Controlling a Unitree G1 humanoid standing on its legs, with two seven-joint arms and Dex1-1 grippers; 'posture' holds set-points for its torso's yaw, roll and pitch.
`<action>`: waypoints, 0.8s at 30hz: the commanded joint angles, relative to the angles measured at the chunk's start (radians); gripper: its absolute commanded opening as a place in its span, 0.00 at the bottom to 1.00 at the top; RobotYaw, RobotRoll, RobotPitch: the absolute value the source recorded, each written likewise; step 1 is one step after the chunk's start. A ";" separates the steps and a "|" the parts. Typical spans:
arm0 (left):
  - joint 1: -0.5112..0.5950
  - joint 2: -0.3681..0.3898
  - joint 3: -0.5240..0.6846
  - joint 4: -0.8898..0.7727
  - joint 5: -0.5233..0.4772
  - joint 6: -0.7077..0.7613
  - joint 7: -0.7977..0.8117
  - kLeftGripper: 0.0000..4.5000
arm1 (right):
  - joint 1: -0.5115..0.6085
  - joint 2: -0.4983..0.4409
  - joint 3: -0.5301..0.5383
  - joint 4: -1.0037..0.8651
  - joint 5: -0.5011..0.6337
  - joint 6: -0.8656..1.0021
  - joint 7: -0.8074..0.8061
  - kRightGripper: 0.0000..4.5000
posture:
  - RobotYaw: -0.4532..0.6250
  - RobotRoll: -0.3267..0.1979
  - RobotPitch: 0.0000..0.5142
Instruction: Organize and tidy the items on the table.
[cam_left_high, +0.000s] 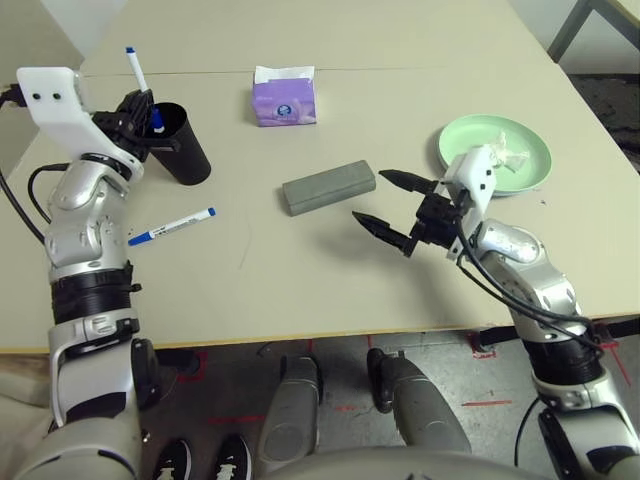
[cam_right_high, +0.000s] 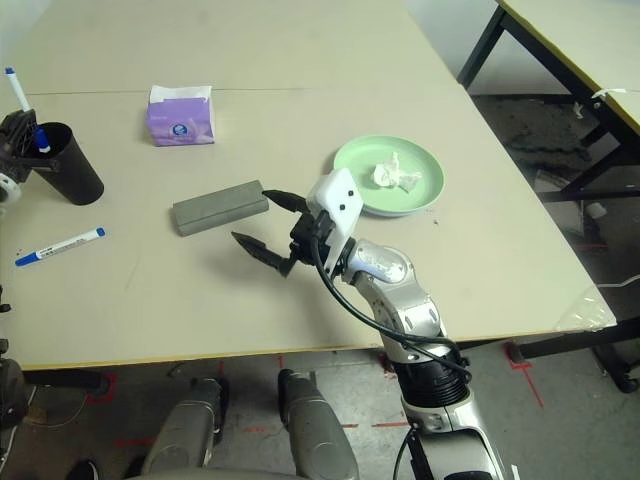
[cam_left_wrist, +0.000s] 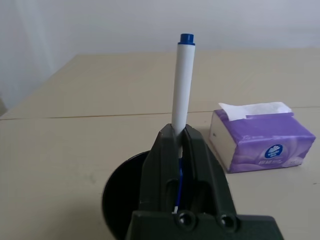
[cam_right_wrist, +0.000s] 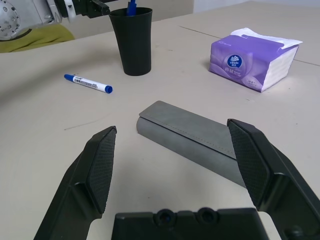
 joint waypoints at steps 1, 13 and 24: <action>0.006 0.003 0.004 0.013 0.008 -0.015 0.002 0.37 | -0.002 -0.001 0.002 -0.017 0.003 0.005 0.001 1.00 | 0.38 0.62 0.46; 0.003 0.036 0.023 -0.011 -0.017 0.005 -0.025 1.00 | -0.009 -0.001 0.004 0.001 0.003 -0.007 0.013 1.00 | 0.38 0.62 0.46; 0.046 0.458 0.005 -0.120 -0.111 0.319 -0.405 1.00 | -0.004 -0.043 0.097 0.045 0.021 -0.232 0.330 1.00 | 0.40 0.62 0.46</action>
